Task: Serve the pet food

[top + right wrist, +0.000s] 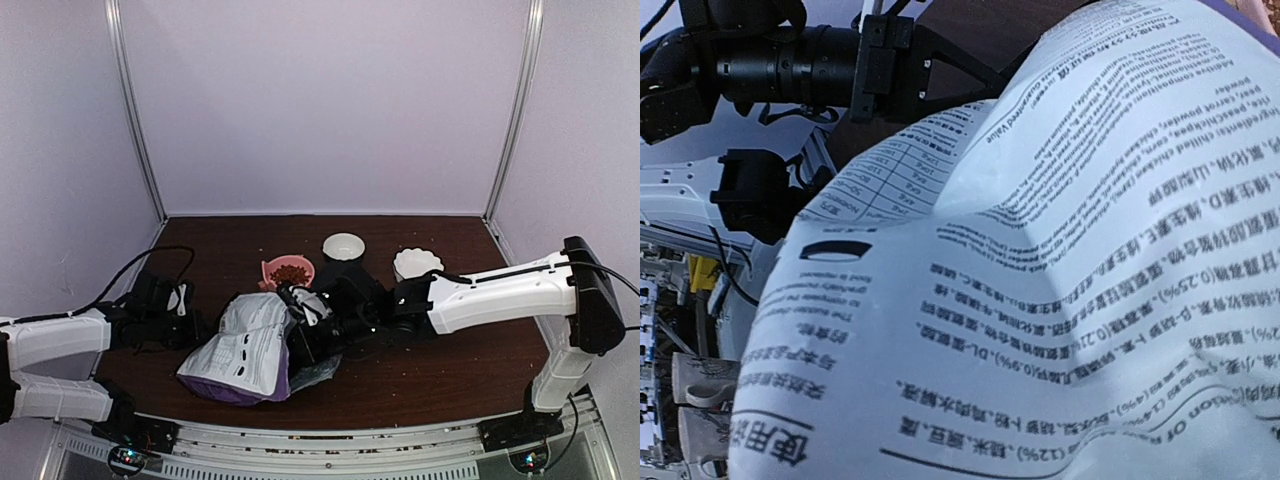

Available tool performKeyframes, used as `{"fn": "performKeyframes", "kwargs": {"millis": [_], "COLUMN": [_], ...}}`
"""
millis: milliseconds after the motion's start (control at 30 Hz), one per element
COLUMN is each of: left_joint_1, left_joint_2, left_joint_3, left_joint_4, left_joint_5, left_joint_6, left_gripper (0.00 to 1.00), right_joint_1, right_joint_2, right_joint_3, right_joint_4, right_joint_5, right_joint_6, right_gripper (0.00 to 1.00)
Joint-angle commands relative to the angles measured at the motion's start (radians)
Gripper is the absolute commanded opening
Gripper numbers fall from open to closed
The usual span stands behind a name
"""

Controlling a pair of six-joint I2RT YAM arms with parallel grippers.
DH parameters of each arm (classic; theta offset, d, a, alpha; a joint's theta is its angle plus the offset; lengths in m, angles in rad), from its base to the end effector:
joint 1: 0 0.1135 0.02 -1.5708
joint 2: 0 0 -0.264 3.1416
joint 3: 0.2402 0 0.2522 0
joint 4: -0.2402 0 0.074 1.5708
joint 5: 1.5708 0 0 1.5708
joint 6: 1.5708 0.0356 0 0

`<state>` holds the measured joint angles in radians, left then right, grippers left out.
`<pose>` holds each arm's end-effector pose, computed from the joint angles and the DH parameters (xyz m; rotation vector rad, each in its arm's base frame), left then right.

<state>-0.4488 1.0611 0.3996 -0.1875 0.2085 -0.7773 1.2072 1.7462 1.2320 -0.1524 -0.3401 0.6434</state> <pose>0.1709 -0.0905 0.1591 -0.3186 2.5404 -0.7745 0.1288 0.3719 0.2387 -0.9190 2.4044 1.2601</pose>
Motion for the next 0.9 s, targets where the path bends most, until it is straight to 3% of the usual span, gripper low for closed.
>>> {"fn": "performKeyframes", "kwargs": {"millis": [0, 133, 333, 400, 667, 867], "left_joint_1": [-0.016, -0.017, -0.018, -0.020, -0.071, -0.258], "left_joint_2": [-0.034, -0.072, -0.141, -0.164, -0.256, -0.234], "left_joint_3": [0.018, 0.062, 0.192, 0.238, 0.430, 0.582], "left_joint_4": [-0.058, -0.142, -0.307, -0.358, -0.482, -0.522], "left_joint_5": [0.045, 0.016, -0.030, -0.036, -0.023, -0.074], "left_joint_6": [0.015, 0.047, 0.116, 0.133, 0.143, 0.117], "left_gripper": [0.00, 0.17, 0.55, 0.61, 0.69, 0.71], "right_joint_1": [-0.009, -0.015, -0.024, -0.029, -0.036, -0.037], "right_joint_2": [-0.080, -0.134, -0.200, -0.221, -0.277, -0.295], "right_joint_3": [-0.095, -0.127, -0.160, -0.164, -0.188, -0.198], "right_joint_4": [0.218, 0.305, 0.396, 0.403, 0.471, 0.505], "right_joint_5": [-0.125, -0.106, -0.098, -0.089, -0.070, -0.063], "right_joint_6": [0.131, 0.193, 0.266, 0.274, 0.321, 0.343], "right_gripper": [0.00, 0.00, 0.00, 0.00, 0.00, 0.00]}}
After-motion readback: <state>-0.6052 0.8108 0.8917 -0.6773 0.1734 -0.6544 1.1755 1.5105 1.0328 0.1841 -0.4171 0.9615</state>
